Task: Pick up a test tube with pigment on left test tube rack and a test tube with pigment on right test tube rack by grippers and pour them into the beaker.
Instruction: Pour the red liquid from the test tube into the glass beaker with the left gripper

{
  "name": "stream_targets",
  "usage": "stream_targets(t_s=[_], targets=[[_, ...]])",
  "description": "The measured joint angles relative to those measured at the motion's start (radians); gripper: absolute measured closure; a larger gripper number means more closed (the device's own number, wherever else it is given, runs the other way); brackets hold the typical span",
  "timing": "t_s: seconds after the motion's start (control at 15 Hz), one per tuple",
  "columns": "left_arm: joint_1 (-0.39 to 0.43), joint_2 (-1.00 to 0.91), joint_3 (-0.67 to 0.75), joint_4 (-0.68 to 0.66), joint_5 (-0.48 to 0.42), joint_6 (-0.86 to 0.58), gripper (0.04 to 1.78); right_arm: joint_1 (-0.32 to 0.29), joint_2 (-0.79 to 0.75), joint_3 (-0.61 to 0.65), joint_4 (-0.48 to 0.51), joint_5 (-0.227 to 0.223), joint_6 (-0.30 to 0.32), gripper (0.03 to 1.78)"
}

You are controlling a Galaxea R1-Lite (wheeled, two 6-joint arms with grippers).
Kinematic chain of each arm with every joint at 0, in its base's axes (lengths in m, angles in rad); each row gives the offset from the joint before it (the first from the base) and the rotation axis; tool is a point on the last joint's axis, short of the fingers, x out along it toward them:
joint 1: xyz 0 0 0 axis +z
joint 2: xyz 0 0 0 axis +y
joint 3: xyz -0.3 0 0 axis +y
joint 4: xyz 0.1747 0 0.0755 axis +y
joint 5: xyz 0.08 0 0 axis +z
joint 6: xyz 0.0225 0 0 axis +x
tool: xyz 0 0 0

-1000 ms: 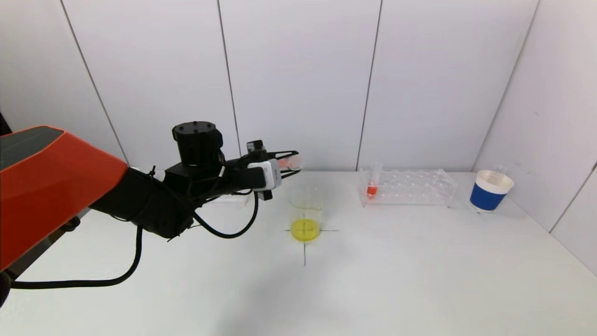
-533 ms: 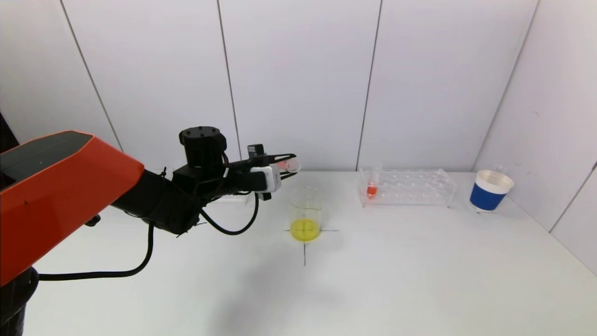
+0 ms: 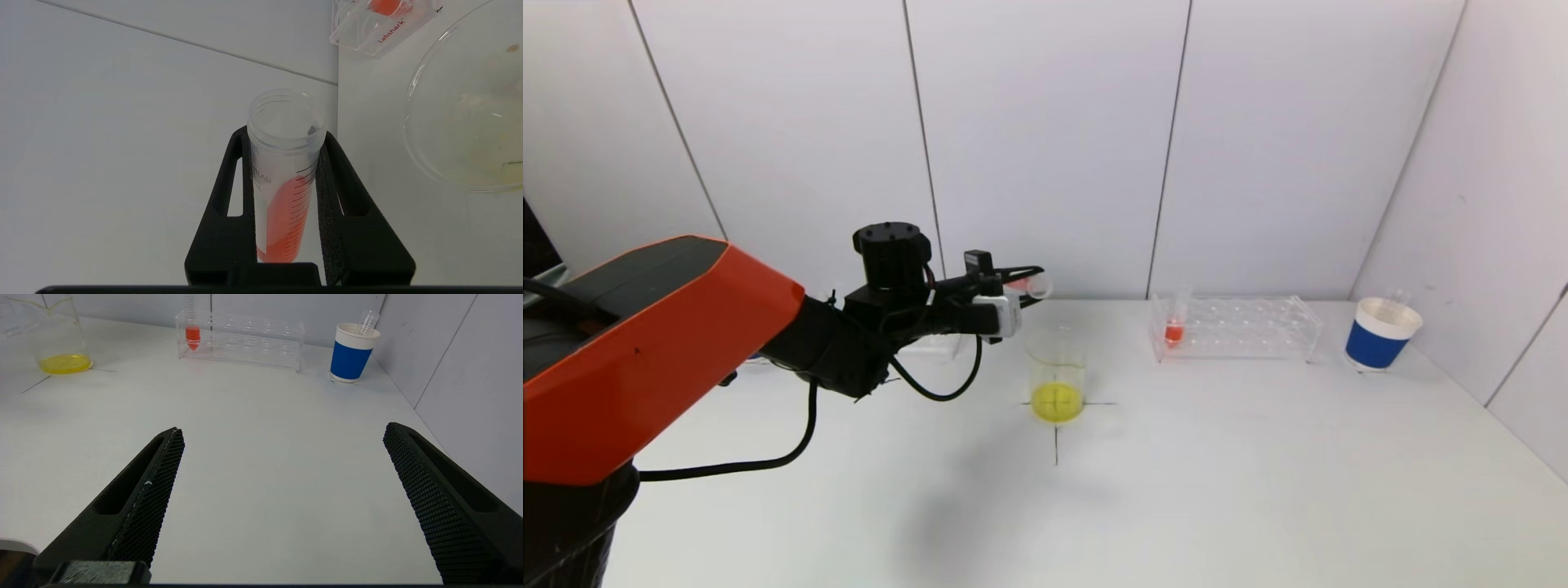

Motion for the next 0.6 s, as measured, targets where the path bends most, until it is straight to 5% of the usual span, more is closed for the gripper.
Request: stream_targets(t_s=[0.6], targets=[[-0.001,0.015,-0.007,0.002,-0.027,0.112,1.38,0.0,0.0,0.0,0.0,0.0,0.0,0.04]])
